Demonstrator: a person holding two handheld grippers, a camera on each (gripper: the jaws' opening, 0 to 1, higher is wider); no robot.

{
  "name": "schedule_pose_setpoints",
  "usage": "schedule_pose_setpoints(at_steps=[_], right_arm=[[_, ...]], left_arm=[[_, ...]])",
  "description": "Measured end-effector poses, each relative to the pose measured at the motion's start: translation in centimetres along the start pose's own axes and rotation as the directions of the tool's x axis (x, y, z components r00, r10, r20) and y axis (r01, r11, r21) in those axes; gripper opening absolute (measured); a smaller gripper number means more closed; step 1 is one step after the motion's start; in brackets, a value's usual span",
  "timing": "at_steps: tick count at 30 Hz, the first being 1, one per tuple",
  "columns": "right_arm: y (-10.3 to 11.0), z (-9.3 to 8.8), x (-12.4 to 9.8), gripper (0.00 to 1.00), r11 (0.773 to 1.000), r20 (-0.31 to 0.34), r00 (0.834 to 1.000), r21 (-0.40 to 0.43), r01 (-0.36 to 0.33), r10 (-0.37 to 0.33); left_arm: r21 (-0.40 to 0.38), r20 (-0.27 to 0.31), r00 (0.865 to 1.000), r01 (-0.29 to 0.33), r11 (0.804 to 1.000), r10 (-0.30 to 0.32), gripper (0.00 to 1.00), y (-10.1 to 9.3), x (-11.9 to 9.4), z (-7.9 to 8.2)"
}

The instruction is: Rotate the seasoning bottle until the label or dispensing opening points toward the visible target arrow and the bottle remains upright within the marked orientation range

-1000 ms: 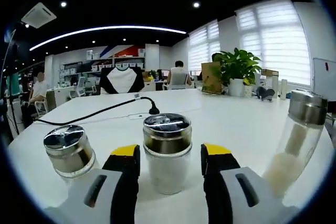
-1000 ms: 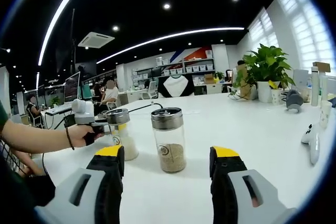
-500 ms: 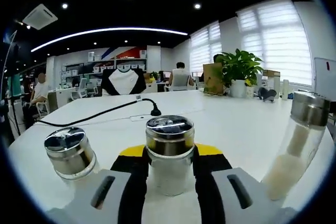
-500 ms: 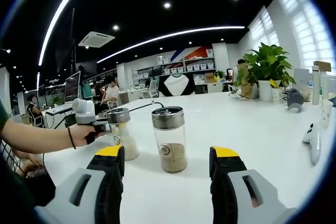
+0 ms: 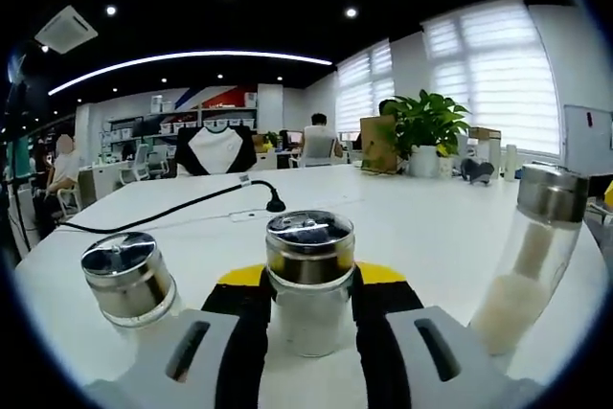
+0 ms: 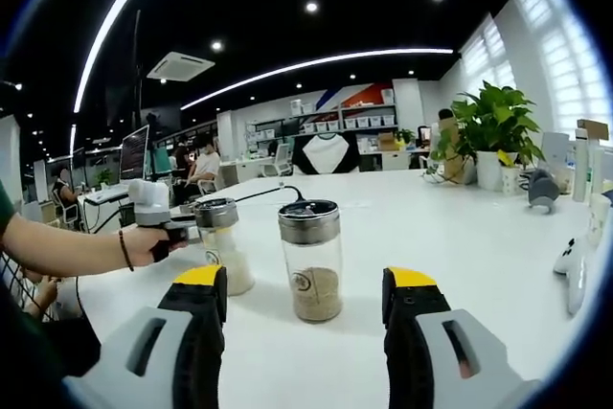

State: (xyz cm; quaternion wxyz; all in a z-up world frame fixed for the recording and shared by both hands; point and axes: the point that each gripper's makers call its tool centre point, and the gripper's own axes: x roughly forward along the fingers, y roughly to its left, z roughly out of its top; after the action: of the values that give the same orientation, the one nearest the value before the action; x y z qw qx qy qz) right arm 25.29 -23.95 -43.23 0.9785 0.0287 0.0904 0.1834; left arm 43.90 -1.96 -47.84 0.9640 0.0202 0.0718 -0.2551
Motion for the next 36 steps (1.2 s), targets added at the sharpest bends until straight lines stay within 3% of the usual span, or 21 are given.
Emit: schedule_pose_setpoints(at_steps=[6, 16, 36], right_arm=[[0.3, -0.6, -0.1, 0.66, 1.0, -0.011, 1.0, 0.001, -0.001, 0.001], [-0.3, 0.2, -0.2, 0.67, 1.0, -0.006, 1.0, -0.015, 0.024, -0.024], [0.5, -0.4, -0.2, 0.67, 1.0, -0.017, 1.0, -0.011, 0.003, -0.004]], left_arm=[[0.002, 0.002, 1.0, 0.024, 1.0, -0.024, 0.35, -0.8, -0.8, -0.2], [0.005, -0.006, 0.999, 0.037, 0.999, -0.037, 0.35, -1.6, -2.2, -0.4], [0.004, 0.016, 0.998, 0.061, 0.998, -0.061, 0.35, -4.5, -8.7, -1.3]])
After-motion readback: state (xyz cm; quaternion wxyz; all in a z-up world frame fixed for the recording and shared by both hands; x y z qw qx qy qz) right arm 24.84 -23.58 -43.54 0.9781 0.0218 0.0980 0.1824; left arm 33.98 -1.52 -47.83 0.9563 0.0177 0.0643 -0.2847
